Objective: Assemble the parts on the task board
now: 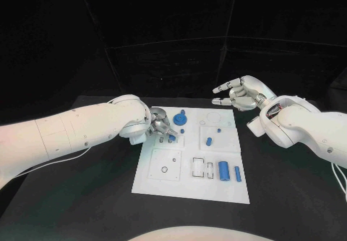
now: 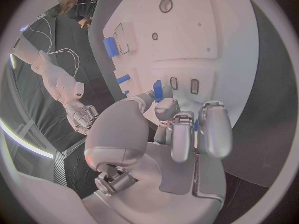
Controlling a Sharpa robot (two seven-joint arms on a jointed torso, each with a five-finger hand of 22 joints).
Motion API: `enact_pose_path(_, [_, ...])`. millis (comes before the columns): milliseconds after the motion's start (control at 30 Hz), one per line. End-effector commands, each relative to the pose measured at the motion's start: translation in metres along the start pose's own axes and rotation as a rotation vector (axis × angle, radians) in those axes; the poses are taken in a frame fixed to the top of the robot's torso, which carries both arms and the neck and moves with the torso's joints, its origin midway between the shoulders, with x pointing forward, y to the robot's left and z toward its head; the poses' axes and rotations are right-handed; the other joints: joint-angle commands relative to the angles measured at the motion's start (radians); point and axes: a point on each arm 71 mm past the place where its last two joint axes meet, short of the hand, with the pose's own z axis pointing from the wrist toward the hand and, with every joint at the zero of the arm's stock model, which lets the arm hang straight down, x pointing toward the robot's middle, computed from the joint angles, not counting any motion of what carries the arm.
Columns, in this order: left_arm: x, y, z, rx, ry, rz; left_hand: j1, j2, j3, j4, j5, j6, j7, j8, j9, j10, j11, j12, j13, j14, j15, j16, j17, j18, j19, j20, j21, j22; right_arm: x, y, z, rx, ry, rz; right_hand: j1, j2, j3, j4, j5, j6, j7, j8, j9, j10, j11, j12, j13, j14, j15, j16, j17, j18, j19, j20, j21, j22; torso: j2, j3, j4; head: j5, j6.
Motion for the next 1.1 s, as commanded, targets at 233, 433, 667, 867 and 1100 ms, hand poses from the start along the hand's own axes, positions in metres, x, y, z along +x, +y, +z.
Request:
enact_pose_path(233, [-0.004,0.004,-0.006,0.034,-0.137,-0.009,-0.012,-0.008,0.156,-0.147,-0.003,0.007,-0.006,0.01,0.005,0.011,0.0,0.007,0.006,0.104,0.0,0.003,0.263,-0.012,0.001,0.005,-0.002,0.008,-0.001,0.001,0.0,-0.006,0.003,0.001,0.001,0.01,-0.002,-0.001,0.004,0.0,0.001,0.007,-0.001,0.001,-0.004,-0.003,-0.002,0.062,-0.009,-0.006,0.078,0.013,-0.001,-0.008,-0.004,-0.001,0.0,0.0003,0.0007,0.005,0.0])
enact_pose_path(433, [-0.002,0.004,-0.007,0.041,-0.191,0.025,-0.013,-0.013,0.161,-0.15,-0.003,0.008,-0.006,0.012,0.007,0.014,-0.001,0.01,0.009,0.104,-0.001,0.003,0.263,-0.012,0.003,0.004,0.001,0.012,-0.001,0.001,0.0,-0.005,0.003,0.0,0.001,0.01,-0.002,-0.001,0.004,0.0,0.001,0.007,-0.001,0.001,-0.004,-0.003,-0.002,0.062,-0.009,-0.006,0.078,0.013,-0.002,-0.008,-0.004,-0.001,0.0,0.0003,0.0001,0.009,-0.001])
enact_pose_path(667, [0.003,0.004,-0.005,0.03,-0.201,0.079,-0.014,-0.02,0.167,-0.155,-0.003,0.01,-0.008,0.014,0.01,0.017,-0.002,0.012,0.011,0.104,-0.002,0.003,0.263,-0.013,0.005,0.004,0.004,0.016,-0.001,0.0,0.0,-0.005,0.003,0.0,0.001,0.01,-0.002,-0.001,0.004,0.0,0.001,0.007,-0.001,0.001,-0.004,-0.003,-0.002,0.062,-0.009,-0.006,0.078,0.013,-0.001,-0.008,-0.004,-0.001,0.001,-0.0001,-0.0023,0.011,-0.001])
enact_pose_path(867, [0.006,0.005,-0.002,0.012,-0.182,0.115,-0.014,-0.022,0.169,-0.156,-0.003,0.011,-0.008,0.014,0.01,0.017,-0.002,0.012,0.011,0.104,-0.002,0.003,0.263,-0.013,0.004,0.004,0.003,0.015,-0.001,0.0,0.0,-0.005,0.003,0.0,0.001,0.01,-0.003,-0.001,0.003,0.0,0.001,0.007,-0.001,0.001,-0.004,-0.003,-0.002,0.062,-0.009,-0.006,0.078,0.013,-0.001,-0.008,-0.004,-0.001,0.001,0.0001,-0.0014,0.01,-0.004])
enact_pose_path(1100, [0.009,0.007,0.0,-0.001,-0.163,0.131,-0.013,-0.023,0.172,-0.158,-0.003,0.011,-0.009,0.015,0.011,0.018,-0.003,0.013,0.012,0.104,-0.002,0.003,0.263,-0.013,0.004,0.003,0.003,0.015,-0.001,0.001,0.0,-0.005,0.004,0.0,0.001,0.01,-0.003,-0.001,0.003,0.0,0.001,0.007,-0.001,0.001,-0.004,-0.003,-0.002,0.062,-0.009,-0.006,0.078,0.013,-0.001,-0.008,-0.004,-0.001,0.001,-0.0004,-0.0017,0.011,-0.006])
